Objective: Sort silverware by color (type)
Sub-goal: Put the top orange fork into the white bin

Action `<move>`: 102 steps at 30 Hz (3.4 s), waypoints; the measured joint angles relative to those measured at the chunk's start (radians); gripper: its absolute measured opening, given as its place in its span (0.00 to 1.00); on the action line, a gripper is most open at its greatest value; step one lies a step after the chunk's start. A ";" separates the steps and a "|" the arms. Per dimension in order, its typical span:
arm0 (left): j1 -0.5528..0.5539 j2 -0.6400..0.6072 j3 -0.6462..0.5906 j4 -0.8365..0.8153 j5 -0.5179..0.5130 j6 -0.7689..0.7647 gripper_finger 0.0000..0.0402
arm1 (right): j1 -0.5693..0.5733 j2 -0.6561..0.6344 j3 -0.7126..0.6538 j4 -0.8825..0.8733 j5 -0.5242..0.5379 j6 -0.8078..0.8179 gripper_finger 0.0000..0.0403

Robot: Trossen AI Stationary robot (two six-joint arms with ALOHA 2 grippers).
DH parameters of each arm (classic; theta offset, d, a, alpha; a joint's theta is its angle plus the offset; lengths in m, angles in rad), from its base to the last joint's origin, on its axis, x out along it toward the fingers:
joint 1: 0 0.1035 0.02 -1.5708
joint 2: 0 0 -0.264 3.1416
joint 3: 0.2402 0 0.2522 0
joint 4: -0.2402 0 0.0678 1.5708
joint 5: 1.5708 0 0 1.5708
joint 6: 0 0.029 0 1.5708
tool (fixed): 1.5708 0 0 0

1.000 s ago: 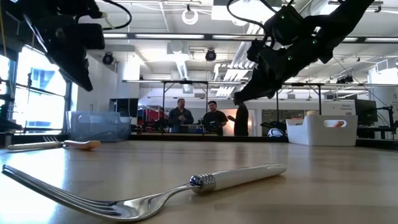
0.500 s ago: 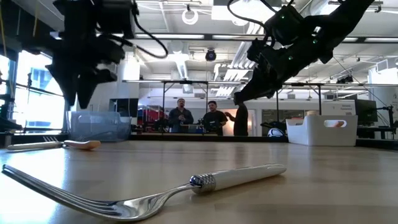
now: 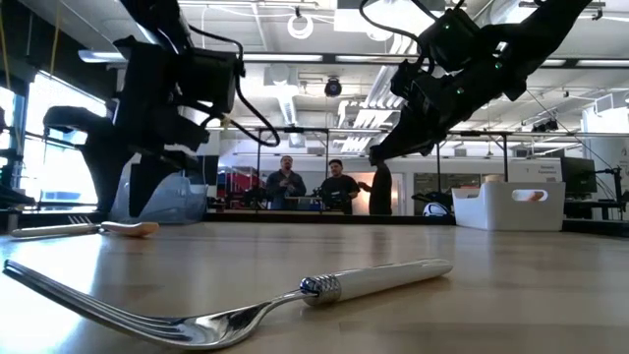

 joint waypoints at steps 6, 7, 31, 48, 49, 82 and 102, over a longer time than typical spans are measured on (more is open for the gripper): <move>-0.006 0.063 0.000 0.019 -0.001 0.002 0.38 | 0.000 0.000 0.000 0.000 0.000 -0.008 0.00; -0.010 0.076 0.000 0.022 -0.005 0.003 0.38 | 0.000 0.000 0.000 0.000 0.000 -0.008 0.00; -0.046 0.127 0.112 -0.029 -0.186 0.038 0.08 | 0.000 -0.001 0.000 -0.010 0.003 -0.031 0.00; 0.003 0.332 0.564 0.107 -0.205 0.309 0.08 | 0.043 -0.276 -0.001 -0.371 0.110 0.022 0.00; 0.003 0.366 0.599 0.114 -0.205 0.330 0.08 | 0.053 -0.301 -0.001 -0.400 0.127 0.038 0.00; -0.003 0.645 0.895 0.190 -0.043 0.201 0.42 | 0.158 -0.519 -0.001 -0.679 0.268 0.265 0.00; -0.011 0.041 -0.054 1.167 -0.082 -0.477 0.02 | 0.267 0.052 -0.059 -0.184 0.278 0.399 0.00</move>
